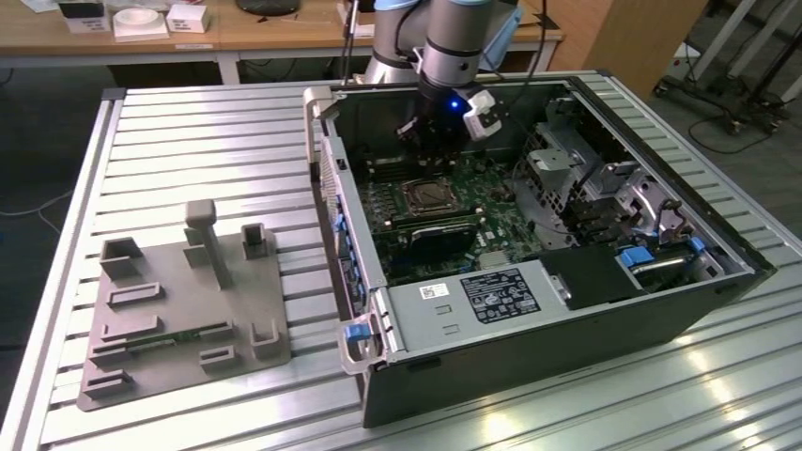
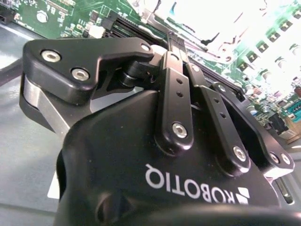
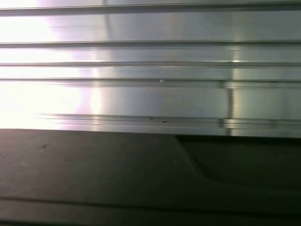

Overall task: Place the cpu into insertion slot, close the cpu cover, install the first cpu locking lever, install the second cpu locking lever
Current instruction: 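Install the first cpu locking lever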

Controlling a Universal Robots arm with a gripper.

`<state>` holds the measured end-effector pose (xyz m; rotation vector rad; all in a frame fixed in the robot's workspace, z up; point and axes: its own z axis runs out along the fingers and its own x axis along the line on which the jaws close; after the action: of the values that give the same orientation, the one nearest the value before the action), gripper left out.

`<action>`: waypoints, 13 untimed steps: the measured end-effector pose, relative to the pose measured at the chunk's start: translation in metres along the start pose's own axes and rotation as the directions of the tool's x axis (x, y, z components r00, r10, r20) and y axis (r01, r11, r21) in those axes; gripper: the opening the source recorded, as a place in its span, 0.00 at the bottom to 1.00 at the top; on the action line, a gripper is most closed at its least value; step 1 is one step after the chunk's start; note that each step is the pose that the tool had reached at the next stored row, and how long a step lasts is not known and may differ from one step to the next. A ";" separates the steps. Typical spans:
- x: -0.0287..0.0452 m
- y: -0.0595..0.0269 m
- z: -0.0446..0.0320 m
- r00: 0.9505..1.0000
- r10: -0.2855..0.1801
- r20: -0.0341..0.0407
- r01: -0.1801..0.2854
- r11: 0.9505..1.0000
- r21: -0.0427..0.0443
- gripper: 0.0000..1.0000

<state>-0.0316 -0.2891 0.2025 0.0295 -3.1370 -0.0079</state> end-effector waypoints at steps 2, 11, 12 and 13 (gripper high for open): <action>-0.0013 0.0000 0.0000 1.000 0.000 0.000 0.000 1.000 0.000 0.11; -0.0074 -0.0001 0.0000 1.000 0.000 0.000 0.000 1.000 -0.002 0.11; -0.0080 0.0000 0.0000 1.000 0.000 0.000 0.000 1.000 -0.002 0.11; -0.0086 0.0000 0.0000 1.000 0.000 0.000 0.000 1.000 -0.002 0.11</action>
<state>-0.0230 -0.2890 0.2025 0.0296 -3.1370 -0.0110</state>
